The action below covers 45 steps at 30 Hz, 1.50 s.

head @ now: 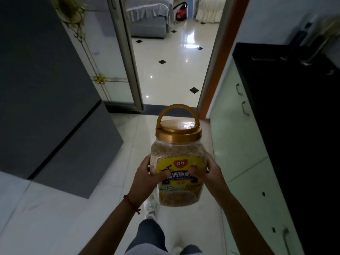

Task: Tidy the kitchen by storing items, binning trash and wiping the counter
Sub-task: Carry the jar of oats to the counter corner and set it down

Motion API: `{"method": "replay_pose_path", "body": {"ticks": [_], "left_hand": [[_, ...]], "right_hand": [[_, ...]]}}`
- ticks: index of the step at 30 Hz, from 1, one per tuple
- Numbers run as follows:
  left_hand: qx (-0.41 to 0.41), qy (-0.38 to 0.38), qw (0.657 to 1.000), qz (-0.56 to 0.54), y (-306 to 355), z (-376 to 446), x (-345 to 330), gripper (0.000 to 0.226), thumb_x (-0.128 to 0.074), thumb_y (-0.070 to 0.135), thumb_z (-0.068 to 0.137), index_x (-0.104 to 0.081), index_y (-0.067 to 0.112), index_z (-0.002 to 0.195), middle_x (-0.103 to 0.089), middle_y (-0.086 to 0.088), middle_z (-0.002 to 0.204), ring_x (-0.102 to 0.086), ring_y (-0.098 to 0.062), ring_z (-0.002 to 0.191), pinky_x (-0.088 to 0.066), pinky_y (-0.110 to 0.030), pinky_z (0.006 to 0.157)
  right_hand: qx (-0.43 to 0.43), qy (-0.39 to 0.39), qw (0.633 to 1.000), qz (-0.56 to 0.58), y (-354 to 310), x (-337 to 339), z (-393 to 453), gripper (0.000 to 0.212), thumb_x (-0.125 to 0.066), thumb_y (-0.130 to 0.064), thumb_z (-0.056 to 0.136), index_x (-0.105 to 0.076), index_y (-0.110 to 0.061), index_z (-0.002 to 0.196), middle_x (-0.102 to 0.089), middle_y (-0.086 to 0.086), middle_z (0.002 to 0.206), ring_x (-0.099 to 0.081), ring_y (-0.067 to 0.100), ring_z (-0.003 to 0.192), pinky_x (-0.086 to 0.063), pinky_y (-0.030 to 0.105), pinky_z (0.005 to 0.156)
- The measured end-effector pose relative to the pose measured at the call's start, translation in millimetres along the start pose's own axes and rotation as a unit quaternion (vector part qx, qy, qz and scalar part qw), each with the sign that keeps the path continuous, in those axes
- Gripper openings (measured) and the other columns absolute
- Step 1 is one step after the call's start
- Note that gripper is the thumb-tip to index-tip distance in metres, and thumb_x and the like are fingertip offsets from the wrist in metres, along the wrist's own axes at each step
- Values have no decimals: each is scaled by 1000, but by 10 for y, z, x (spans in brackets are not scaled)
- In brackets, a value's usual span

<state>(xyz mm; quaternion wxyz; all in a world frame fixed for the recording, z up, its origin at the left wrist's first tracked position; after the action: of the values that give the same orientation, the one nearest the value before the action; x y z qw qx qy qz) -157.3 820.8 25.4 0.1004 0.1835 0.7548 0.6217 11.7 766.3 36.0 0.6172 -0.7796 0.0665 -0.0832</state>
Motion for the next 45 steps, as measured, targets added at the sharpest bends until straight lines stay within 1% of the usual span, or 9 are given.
{"method": "replay_pose_path", "body": {"ticks": [9,18,22,29,32,35,39,42,45], "left_hand": [[25,-61,998,17,378,1982,367,86,-74,72,31,-51,30,103,-66,-3,106,-68,-19,94,-59,-27,70],[20,-174,983,55,813,3677,-362,107,-73,73,32,-47,16,119,-65,-9,111,-67,-22,98,-59,-40,79],[11,-192,980,58,964,4370,-845,103,-75,71,33,-49,18,118,-66,-9,110,-67,-23,97,-59,-40,77],[3,-236,970,53,1363,5270,-1771,99,-76,70,32,-52,20,114,-67,-6,108,-69,-16,93,-57,-22,65],[0,-272,961,49,1517,5583,-2177,88,-78,67,33,-53,27,107,-68,-5,106,-69,-17,92,-58,-26,67],[2,-325,944,48,1620,5856,-2635,89,-79,66,31,-53,27,107,-69,-1,101,-70,-14,89,-56,-21,63],[-4,-401,912,82,1669,6150,-3283,106,-75,73,25,-51,20,114,-70,-2,102,-71,-15,87,-56,-21,64],[-1,-468,879,93,1673,6321,-3784,94,-77,70,28,-54,23,106,-75,5,90,-71,-14,85,-56,-19,63],[19,-520,849,97,1656,6512,-4235,82,-81,64,30,-58,30,101,-75,7,88,-71,-15,85,-57,-24,66]], "right_hand": [[-17,77,996,48,-379,61,1700,95,-75,-73,27,-50,-35,110,-64,-8,106,-65,4,93,-55,17,64],[-17,190,978,83,-609,1006,2893,98,-77,-70,27,-51,-31,113,-65,-4,107,-64,7,95,-55,17,65],[-9,212,973,89,-649,1581,3397,108,-79,-69,30,-50,-22,122,-65,-3,108,-65,8,96,-55,18,66],[-5,247,961,125,-820,2615,4028,88,-86,-49,41,-51,-28,119,-64,-7,106,-67,1,87,-55,16,63],[-6,298,944,143,-825,2998,4152,66,-83,-21,61,-52,-28,118,-64,-15,95,-66,3,84,-54,14,58],[-9,345,924,164,-788,3337,4206,75,-86,-39,37,-56,-35,106,-71,-17,85,-69,1,80,-54,16,59],[-4,416,885,209,-715,3762,4166,79,-85,-42,34,-56,-32,107,-73,-10,90,-70,8,86,-56,21,63],[-2,474,854,216,-719,4044,4125,91,-86,-55,28,-54,-34,110,-74,-11,91,-70,8,87,-56,19,63],[-2,531,817,226,-706,4287,4095,83,-86,-46,36,-53,-33,112,-74,-12,92,-70,8,87,-55,17,63]]}}
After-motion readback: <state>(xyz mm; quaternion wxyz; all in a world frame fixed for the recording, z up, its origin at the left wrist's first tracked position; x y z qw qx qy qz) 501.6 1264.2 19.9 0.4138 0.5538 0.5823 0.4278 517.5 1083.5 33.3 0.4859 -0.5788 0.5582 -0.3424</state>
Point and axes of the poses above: each hand's wrist, its own z-axis towards the middle knuckle, its own x-axis out of the back of the hand, y = z × x, the point moved 8 cm from there along z, towards the middle knuckle
